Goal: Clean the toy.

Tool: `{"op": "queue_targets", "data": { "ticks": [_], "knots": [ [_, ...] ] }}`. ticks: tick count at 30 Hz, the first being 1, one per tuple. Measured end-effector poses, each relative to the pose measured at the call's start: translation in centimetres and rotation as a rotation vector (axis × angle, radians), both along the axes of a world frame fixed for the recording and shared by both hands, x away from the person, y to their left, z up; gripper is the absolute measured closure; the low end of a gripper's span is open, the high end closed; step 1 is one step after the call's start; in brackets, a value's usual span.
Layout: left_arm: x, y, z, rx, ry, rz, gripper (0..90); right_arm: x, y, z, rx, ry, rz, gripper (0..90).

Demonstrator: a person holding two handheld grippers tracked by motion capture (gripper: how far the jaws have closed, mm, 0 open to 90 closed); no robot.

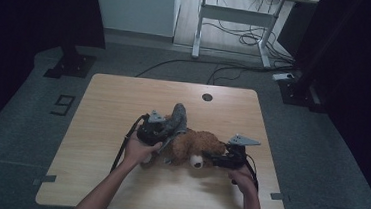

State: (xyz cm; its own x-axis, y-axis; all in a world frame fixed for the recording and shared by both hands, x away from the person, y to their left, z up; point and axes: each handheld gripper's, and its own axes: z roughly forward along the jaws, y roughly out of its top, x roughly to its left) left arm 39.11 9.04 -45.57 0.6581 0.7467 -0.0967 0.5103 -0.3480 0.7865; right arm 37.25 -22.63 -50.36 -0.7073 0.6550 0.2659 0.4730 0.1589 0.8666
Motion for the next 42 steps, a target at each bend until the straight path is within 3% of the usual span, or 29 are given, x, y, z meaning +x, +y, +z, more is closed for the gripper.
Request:
{"op": "queue_targets", "data": {
  "ticks": [1,2,3,5,9,11,12,13,14,16,18,25,26,28,30,36,40,41,42],
  "knots": [
    [-0.2,0.1,-0.1,0.000,-0.003,-0.001,78.8,0.0,0.0,0.0,0.000,0.000,0.000,21.3],
    [-0.4,0.1,-0.2,-0.004,-0.007,0.002,78.8,0.0,-0.7,0.5,0.051,0.023,-0.005,20.0],
    [-0.5,0.2,-0.2,-0.008,-0.007,0.002,78.8,0.0,-0.7,0.5,0.051,0.023,-0.005,20.0],
    [-0.9,0.2,-0.3,-0.008,-0.009,-0.004,78.9,-0.2,-1.7,1.2,0.095,0.024,-0.052,18.0],
    [-2.1,0.4,-0.4,-0.007,-0.016,-0.019,79.0,-0.4,-1.8,1.9,0.118,0.021,-0.064,13.8],
    [-3.1,0.5,-0.6,-0.011,-0.024,-0.031,79.0,-0.4,-1.3,2.1,0.096,0.032,-0.080,12.0],
    [-3.1,0.5,-0.6,-0.011,-0.024,-0.031,79.0,-0.3,-1.0,2.0,0.062,0.036,-0.086,10.8],
    [-3.4,0.7,-0.7,-0.018,-0.024,-0.034,79.0,-0.3,-1.0,2.0,0.062,0.036,-0.086,10.8],
    [-3.6,0.8,-0.7,-0.019,-0.025,-0.040,78.9,-0.2,-0.5,1.6,0.021,0.052,-0.083,8.2],
    [-4.3,1.1,-0.9,-0.027,-0.025,-0.051,78.9,0.0,-0.1,1.2,-0.002,0.060,-0.068,5.0],
    [-5.0,1.3,-1.2,-0.034,-0.025,-0.061,78.8,0.2,0.4,0.6,-0.018,0.088,-0.041,0.0],
    [-6.9,2.0,-2.3,-0.054,0.001,-0.085,78.7,0.6,1.3,-1.1,-0.027,0.171,0.047,0.0],
    [-7.1,2.2,-2.5,-0.047,-0.002,-0.079,78.7,0.6,1.9,-1.7,-0.019,0.205,0.088,1.8],
    [-7.1,2.3,-2.6,-0.051,0.000,-0.075,78.7,0.6,2.0,-1.8,-0.012,0.204,0.097,4.9],
    [-7.0,2.5,-2.8,-0.077,0.017,-0.076,78.7,0.5,1.9,-1.7,-0.015,0.200,0.104,16.5],
    [-7.2,1.8,-3.4,-0.065,-0.006,-0.058,78.8,0.5,1.7,-1.7,-0.010,0.182,0.122,32.2],
    [-6.7,1.2,-3.5,-0.076,-0.007,-0.049,78.9,0.6,1.7,-1.3,-0.042,0.120,0.086,37.8],
    [-6.5,1.1,-3.5,-0.084,-0.001,-0.049,78.9,0.7,1.6,-1.1,-0.057,0.084,0.047,40.3],
    [-6.2,0.9,-3.5,-0.086,0.001,-0.048,78.9,0.7,1.6,-1.1,-0.057,0.084,0.047,40.3]
  ]
}}
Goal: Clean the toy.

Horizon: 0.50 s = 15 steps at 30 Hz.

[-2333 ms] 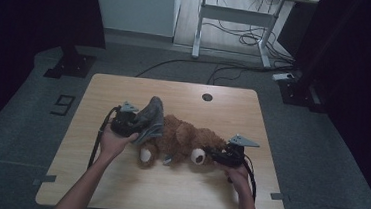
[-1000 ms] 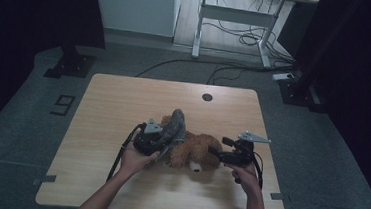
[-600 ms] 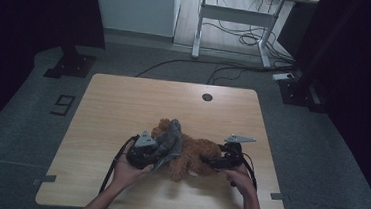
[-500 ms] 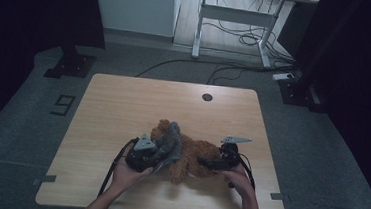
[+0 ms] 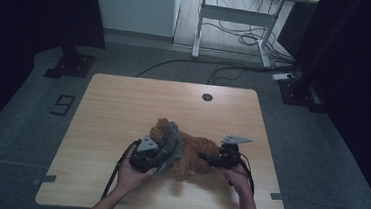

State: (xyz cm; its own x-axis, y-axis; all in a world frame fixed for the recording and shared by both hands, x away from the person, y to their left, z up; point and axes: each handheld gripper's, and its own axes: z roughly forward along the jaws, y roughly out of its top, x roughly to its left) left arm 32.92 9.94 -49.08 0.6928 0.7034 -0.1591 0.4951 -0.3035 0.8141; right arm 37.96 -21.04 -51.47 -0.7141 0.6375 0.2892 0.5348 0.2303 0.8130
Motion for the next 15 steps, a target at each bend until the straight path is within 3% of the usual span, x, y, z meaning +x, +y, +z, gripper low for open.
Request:
{"op": "queue_targets", "data": {
  "ticks": [1,2,4,5,6,8,10,15],
  "knots": [
    [0.4,-0.3,0.0,0.006,-0.007,0.004,78.9,0.1,0.0,0.1,-0.005,-0.021,-0.022,41.6],
    [0.8,-0.6,0.1,0.013,-0.008,0.009,78.9,0.2,0.1,0.4,-0.033,-0.087,-0.081,43.8],
    [1.9,-1.2,0.3,0.027,-0.006,0.018,78.8,0.2,0.1,0.5,-0.046,-0.106,-0.098,44.2],
    [2.5,-1.5,0.4,0.027,0.000,0.023,78.8,0.5,0.1,0.6,-0.064,-0.166,-0.153,44.9],
    [3.1,-1.7,0.5,0.022,0.013,0.026,78.8,0.5,0.1,0.6,-0.064,-0.166,-0.153,44.9],
    [4.2,-1.9,1.1,0.005,0.045,0.032,78.5,0.9,-0.2,0.4,-0.069,-0.212,-0.191,44.9],
    [4.2,-1.8,1.7,-0.001,0.039,0.037,78.5,1.0,-0.6,0.3,-0.052,-0.218,-0.184,44.5],
    [3.7,-2.8,5.4,-0.013,-0.055,0.013,78.5,0.7,-0.9,0.2,-0.037,-0.228,-0.153,43.9]
  ]
}}
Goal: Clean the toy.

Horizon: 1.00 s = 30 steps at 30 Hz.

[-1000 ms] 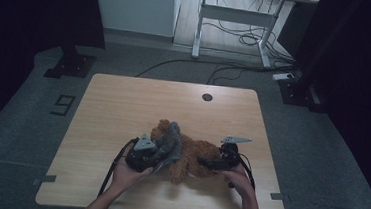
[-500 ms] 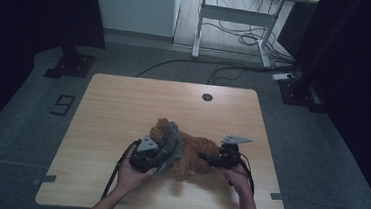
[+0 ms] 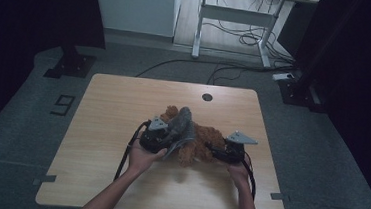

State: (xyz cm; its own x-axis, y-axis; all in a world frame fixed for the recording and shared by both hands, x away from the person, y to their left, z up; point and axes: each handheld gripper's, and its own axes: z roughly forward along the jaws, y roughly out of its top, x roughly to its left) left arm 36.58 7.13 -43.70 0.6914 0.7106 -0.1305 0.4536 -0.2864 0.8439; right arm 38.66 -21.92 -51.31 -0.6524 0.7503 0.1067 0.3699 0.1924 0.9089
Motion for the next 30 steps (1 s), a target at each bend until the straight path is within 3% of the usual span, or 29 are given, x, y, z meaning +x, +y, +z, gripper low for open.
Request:
{"op": "queue_targets", "data": {
  "ticks": [2,5,6,7,8,9,10,13,15,16,18,20,21,28,30],
  "knots": [
    [0.1,-1.3,1.5,0.000,-0.024,-0.024,78.4,-0.2,0.1,0.0,-0.005,-0.001,0.012,43.6],
    [0.8,-3.5,2.2,0.026,-0.009,-0.058,78.2,-0.5,0.2,0.1,-0.011,-0.016,0.041,42.3],
    [1.1,-4.1,2.0,0.034,0.002,-0.063,78.0,-0.7,0.2,0.0,-0.011,-0.028,0.056,41.8],
    [1.9,-5.4,0.7,0.078,0.036,-0.059,77.5,-0.8,0.1,-0.1,-0.015,-0.039,0.077,41.2],
    [1.9,-5.4,0.7,0.078,0.036,-0.059,77.3,-0.8,0.1,-0.1,-0.015,-0.039,0.077,41.2],
    [2.3,-5.7,-0.2,0.094,0.048,-0.055,77.3,-0.9,0.0,-0.2,-0.019,-0.048,0.088,40.9],
    [2.5,-5.7,-1.0,0.079,0.059,-0.054,77.3,-0.9,0.0,-0.2,-0.022,-0.046,0.093,40.2],
    [2.5,-4.7,-1.8,0.021,0.070,-0.052,77.8,-0.9,-0.3,-0.5,-0.015,-0.027,0.105,35.8],
    [2.3,-4.0,-1.8,0.022,0.067,-0.051,78.0,-0.8,-0.4,-0.6,0.008,-0.005,0.106,27.1],
    [2.1,-3.7,-1.7,0.028,0.060,-0.044,78.1,-0.8,-0.3,-0.6,0.035,0.042,0.082,18.9],
    [1.8,-3.0,-1.5,0.036,0.044,-0.028,78.1,-0.7,-0.3,-0.5,0.040,0.065,0.064,16.4],
    [1.7,-2.3,-1.3,0.050,0.032,-0.014,78.0,-0.6,-0.4,-0.5,0.047,0.115,0.034,14.5],
    [1.7,-1.8,-1.2,0.052,0.029,-0.003,78.0,-0.4,-0.7,-0.5,0.068,0.178,0.013,14.5],
    [2.5,3.3,-1.4,0.040,0.041,0.103,78.0,-0.3,-0.9,-0.7,0.091,0.222,0.002,15.0],
    [2.9,5.5,-2.2,0.022,0.073,0.156,77.9,-0.3,-0.9,-0.7,0.086,0.240,0.013,16.2]
  ]
}}
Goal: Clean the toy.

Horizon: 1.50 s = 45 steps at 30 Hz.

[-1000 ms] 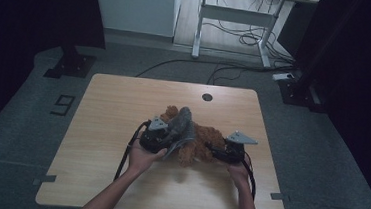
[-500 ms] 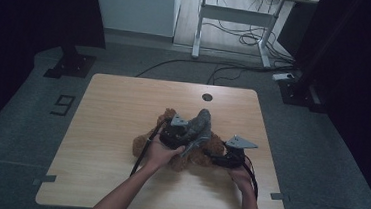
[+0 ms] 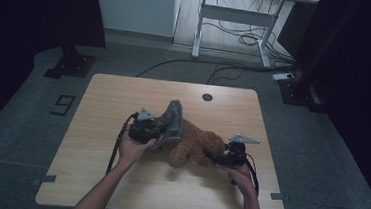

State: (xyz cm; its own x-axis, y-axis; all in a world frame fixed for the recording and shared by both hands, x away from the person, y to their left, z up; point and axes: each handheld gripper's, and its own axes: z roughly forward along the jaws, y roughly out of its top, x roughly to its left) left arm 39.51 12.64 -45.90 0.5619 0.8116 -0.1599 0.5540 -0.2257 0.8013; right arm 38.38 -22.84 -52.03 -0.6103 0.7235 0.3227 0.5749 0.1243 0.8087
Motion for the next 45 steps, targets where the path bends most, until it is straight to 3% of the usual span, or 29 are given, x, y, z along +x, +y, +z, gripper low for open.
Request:
{"op": "queue_targets", "data": {
  "ticks": [1,4,6,11,19,23,26,28,29,30,33,34,37,39,41,43,45],
  "knots": [
    [0.0,0.0,0.0,0.000,0.000,0.000,77.9,0.0,0.0,0.0,0.000,0.000,0.000,16.2],
    [0.3,1.5,-1.3,-0.059,0.064,0.010,77.9,-0.2,0.0,0.1,-0.019,-0.003,0.023,18.4],
    [0.2,2.1,-1.9,-0.080,0.086,0.008,77.8,-0.4,0.2,0.1,-0.035,-0.018,0.040,20.6],
    [-0.3,3.2,-2.6,-0.058,0.104,0.012,77.8,-0.7,0.4,0.0,-0.046,-0.051,0.051,25.6],
    [-0.8,5.4,-4.5,-0.054,0.144,0.043,77.8,-0.9,0.4,0.0,-0.061,-0.097,0.076,26.4],
    [-1.1,6.8,-5.5,-0.087,0.176,0.066,77.8,-0.9,0.4,-0.5,-0.043,-0.153,0.080,26.2],
    [-1.3,7.1,-5.0,-0.085,0.157,0.068,78.0,-0.7,0.3,-0.5,-0.041,-0.156,0.083,26.3],
    [-1.5,6.8,-3.8,-0.081,0.129,0.064,78.2,-0.7,0.4,-0.6,-0.042,-0.160,0.083,26.5],
    [-1.7,6.1,-1.9,-0.081,0.085,0.040,78.2,-0.7,0.4,-0.6,-0.048,-0.169,0.085,26.8],
    [-1.7,6.1,-1.9,-0.081,0.085,0.040,78.2,-0.7,0.4,-0.6,-0.048,-0.169,0.085,26.8],
    [-1.9,4.6,1.3,-0.101,0.015,-0.008,78.1,-0.6,0.7,-0.7,-0.047,-0.190,0.075,27.0],
    [-1.9,3.8,2.3,-0.115,-0.002,-0.028,78.1,-0.6,0.7,-0.7,-0.047,-0.190,0.075,27.0],
    [-1.5,0.9,4.4,-0.105,-0.038,-0.075,78.1,-0.6,0.8,-0.7,-0.050,-0.196,0.073,27.1],
    [-0.6,-1.1,4.6,-0.070,-0.026,-0.089,78.1,-0.7,0.9,-0.6,-0.052,-0.195,0.071,27.1],
    [0.8,-2.6,3.7,-0.003,-0.001,-0.073,78.1,-0.7,0.8,-0.6,-0.056,-0.194,0.071,27.1],
    [1.9,-2.5,2.5,-0.043,0.049,-0.063,78.1,-0.7,0.8,-0.6,-0.055,-0.197,0.071,27.6],
    [2.7,-1.4,1.6,-0.145,0.098,-0.057,78.2,-0.7,0.7,-0.6,-0.046,-0.189,0.063,28.2]
  ]
}}
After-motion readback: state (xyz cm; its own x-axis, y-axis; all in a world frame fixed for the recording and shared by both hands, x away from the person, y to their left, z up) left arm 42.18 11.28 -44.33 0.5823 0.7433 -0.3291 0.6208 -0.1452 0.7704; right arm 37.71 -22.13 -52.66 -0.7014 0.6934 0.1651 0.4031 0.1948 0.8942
